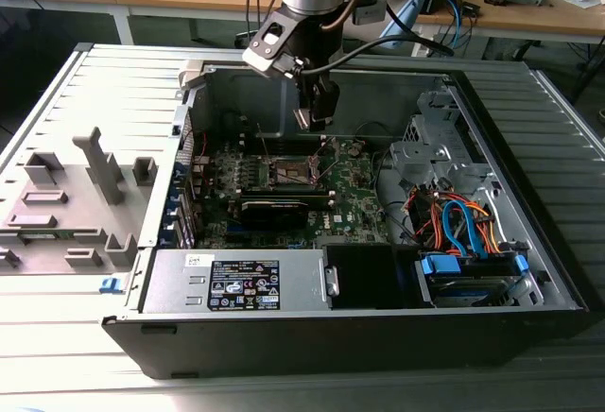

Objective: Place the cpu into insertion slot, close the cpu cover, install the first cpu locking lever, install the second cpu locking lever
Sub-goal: 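Place the cpu into insertion slot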

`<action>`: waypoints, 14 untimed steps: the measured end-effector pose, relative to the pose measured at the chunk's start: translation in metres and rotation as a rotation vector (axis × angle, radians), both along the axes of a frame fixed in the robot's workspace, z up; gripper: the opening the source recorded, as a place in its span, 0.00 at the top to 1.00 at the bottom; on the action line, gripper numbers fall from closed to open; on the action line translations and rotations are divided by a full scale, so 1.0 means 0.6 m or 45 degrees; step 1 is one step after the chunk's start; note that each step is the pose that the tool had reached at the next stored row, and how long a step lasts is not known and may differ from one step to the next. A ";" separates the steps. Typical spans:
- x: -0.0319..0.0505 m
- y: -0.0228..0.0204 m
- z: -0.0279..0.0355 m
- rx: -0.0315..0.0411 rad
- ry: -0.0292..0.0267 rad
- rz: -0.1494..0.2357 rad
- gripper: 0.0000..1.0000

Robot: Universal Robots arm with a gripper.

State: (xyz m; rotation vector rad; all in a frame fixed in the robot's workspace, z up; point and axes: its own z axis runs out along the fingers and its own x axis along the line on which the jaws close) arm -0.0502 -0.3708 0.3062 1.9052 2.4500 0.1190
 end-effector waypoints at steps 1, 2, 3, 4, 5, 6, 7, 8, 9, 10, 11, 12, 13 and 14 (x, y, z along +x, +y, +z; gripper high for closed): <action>0.000 0.0000 0.000 0.0000 0.0000 -0.001 0.46; 0.000 0.0000 0.000 0.0000 0.0000 -0.003 0.46; 0.000 0.0000 0.000 -0.0001 0.0000 -0.005 0.46; 0.000 0.0000 0.000 -0.0001 0.0000 -0.007 0.46; 0.000 0.0000 0.000 0.0000 0.0001 -0.009 0.46; 0.000 0.0000 0.000 -0.0001 0.0000 -0.010 0.46; 0.000 0.0000 0.000 0.0000 0.0000 -0.012 0.46; 0.000 0.0000 0.000 -0.0001 0.0001 -0.014 0.46; 0.000 0.0000 0.000 0.0000 0.0000 -0.015 0.46; 0.000 0.0000 -0.001 0.0000 0.0000 -0.018 0.46; 0.000 0.0000 -0.001 -0.0001 0.0000 -0.019 0.46; 0.000 0.0000 -0.001 0.0000 -0.0001 -0.021 0.46; 0.000 0.0000 -0.001 0.0000 0.0000 -0.023 0.46; 0.000 0.0000 -0.001 0.0000 0.0000 -0.025 0.46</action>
